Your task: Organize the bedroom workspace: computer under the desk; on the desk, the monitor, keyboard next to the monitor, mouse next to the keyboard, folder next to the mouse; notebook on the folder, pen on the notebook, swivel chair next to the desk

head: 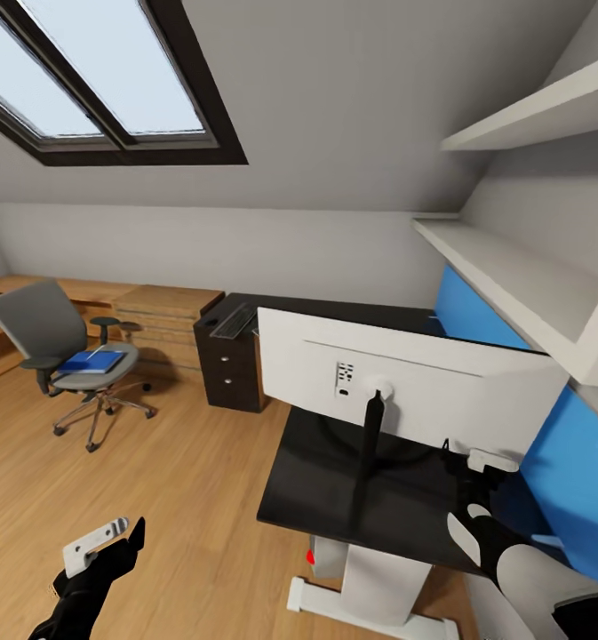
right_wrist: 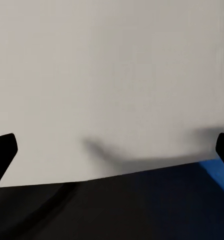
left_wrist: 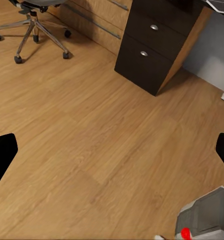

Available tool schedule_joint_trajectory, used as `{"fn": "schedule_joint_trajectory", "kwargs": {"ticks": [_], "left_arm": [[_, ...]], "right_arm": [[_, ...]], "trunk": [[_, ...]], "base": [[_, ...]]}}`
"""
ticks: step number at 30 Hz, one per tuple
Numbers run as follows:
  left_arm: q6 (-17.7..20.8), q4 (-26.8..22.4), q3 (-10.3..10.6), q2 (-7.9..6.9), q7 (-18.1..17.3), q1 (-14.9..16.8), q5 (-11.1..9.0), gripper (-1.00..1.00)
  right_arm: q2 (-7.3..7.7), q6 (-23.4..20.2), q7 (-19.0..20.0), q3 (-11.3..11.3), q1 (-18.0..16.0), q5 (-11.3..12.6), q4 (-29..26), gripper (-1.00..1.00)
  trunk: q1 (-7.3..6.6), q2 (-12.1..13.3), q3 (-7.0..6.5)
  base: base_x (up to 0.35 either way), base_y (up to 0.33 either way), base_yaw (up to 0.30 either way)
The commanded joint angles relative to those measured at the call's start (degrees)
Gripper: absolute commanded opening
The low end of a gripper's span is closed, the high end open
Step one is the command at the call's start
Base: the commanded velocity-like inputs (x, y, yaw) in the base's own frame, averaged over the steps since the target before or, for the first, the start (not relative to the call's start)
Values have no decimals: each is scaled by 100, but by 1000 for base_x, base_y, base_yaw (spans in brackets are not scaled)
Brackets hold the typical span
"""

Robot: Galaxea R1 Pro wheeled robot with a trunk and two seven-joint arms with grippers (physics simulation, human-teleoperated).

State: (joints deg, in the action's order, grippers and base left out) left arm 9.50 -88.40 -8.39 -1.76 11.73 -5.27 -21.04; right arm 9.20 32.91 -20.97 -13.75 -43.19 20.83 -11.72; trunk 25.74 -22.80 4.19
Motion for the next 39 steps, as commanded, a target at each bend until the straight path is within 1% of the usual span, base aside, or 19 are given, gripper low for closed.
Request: {"fn": "schedule_joint_trajectory", "kwargs": {"ticks": [1,6,22,29,31,32,33,34,35,36,38,39], "left_arm": [[23,-12,4,-2,29,0,-49,100],[17,-10,3,-8,28,0,-46,100],[16,-10,3,-8,31,0,-50,100],[13,35,-27,-21,27,0,-53,100],[6,227,-75,-39,25,0,-56,100],[-28,615,-206,-52,21,0,-55,100],[-58,776,-274,-56,17,0,-51,100],[-166,1104,-417,-69,11,0,-33,100],[-334,1411,-539,-113,2,0,5,100],[-438,1554,-585,-149,-11,0,31,100],[-1000,2174,-694,-291,-173,4,181,100],[-1160,2337,-709,-315,-241,5,233,100]], "right_arm": [[2,12,-31,-49,-6,35,1,100],[-4,13,-22,-56,-6,30,3,100],[-6,5,-12,-66,-6,17,3,100],[-6,5,-12,-66,-6,17,11,100],[-6,5,-10,-66,-6,17,12,100],[-6,5,-5,-66,-6,17,12,100],[-6,5,-3,-68,-6,15,12,100],[-6,5,0,-71,-6,10,12,100],[-6,3,2,-72,-6,6,12,100],[-6,1,4,-73,-6,5,12,100],[-6,-2,13,-74,-6,2,8,100],[-4,-2,15,-74,-6,1,7,100]], "trunk": [[4,-12,6],[4,-12,-12],[4,-12,-14],[4,-12,-14],[4,-12,-14],[4,-12,-14],[4,-12,-14],[4,-12,-14],[4,-12,-14],[4,-12,-14],[4,-12,-14],[4,-12,-14]], "base": [[8,-13,-172],[57,-5,-111],[299,0,-4],[105,0,0],[15,0,0],[7,0,0],[5,0,0],[3,0,0],[2,0,0],[2,0,0],[1,0,0],[0,0,0]]}}
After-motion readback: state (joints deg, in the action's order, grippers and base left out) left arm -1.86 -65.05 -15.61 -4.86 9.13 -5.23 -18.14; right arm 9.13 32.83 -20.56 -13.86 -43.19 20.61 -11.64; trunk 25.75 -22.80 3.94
